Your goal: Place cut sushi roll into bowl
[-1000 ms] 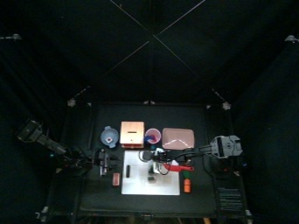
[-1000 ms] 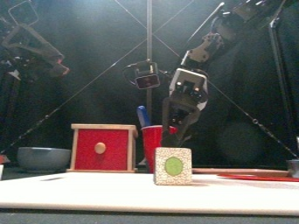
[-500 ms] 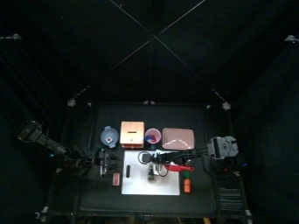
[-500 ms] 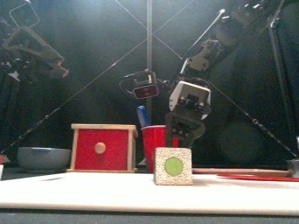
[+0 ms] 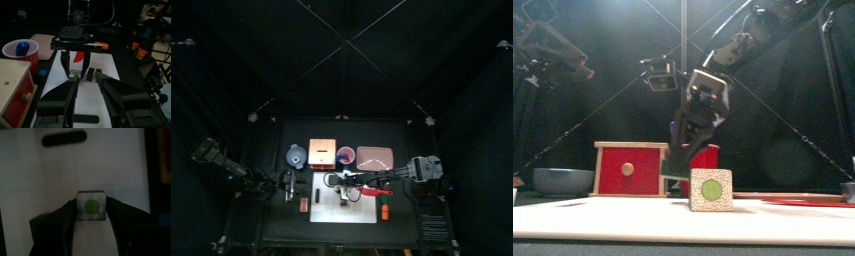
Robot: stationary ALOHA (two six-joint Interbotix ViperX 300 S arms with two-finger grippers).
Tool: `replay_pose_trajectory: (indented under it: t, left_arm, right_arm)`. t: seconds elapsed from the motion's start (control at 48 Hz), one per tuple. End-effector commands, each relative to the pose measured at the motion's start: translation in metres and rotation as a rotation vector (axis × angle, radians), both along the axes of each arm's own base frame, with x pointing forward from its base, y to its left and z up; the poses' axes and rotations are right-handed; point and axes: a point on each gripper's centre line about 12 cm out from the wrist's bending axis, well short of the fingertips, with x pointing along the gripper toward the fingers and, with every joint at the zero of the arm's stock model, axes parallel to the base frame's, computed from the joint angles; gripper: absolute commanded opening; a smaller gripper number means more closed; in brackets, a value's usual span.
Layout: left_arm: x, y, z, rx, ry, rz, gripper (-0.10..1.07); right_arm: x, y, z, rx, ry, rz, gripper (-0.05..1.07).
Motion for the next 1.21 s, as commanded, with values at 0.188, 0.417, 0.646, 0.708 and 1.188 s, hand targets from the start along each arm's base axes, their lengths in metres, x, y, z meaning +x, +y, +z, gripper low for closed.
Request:
replay_pose_trajectory:
  t: [0.188,0.417,0.646,0.708,1.188]
  left_arm:
    - [0.007,-0.011,0.018,0.052,-0.068,-0.069,0.76]
    - [0.007,-0.014,0.020,0.078,-0.082,-0.095,0.76]
    - [0.007,-0.014,0.021,0.083,-0.089,-0.099,0.76]
    - [0.007,-0.014,0.021,0.083,-0.089,-0.099,0.76]
    - [0.007,-0.013,0.021,0.081,-0.089,-0.092,0.76]
  right_arm:
    - [0.067,-0.052,0.087,-0.070,-0.283,-0.064,0.72]
    - [0.115,-0.102,0.113,-0.131,-0.400,-0.126,0.72]
    - [0.156,-0.130,0.103,-0.150,-0.434,-0.159,0.74]
    - [0.165,-0.135,0.096,-0.151,-0.429,-0.165,0.76]
    - [0.174,-0.150,0.080,-0.143,-0.388,-0.198,1.00]
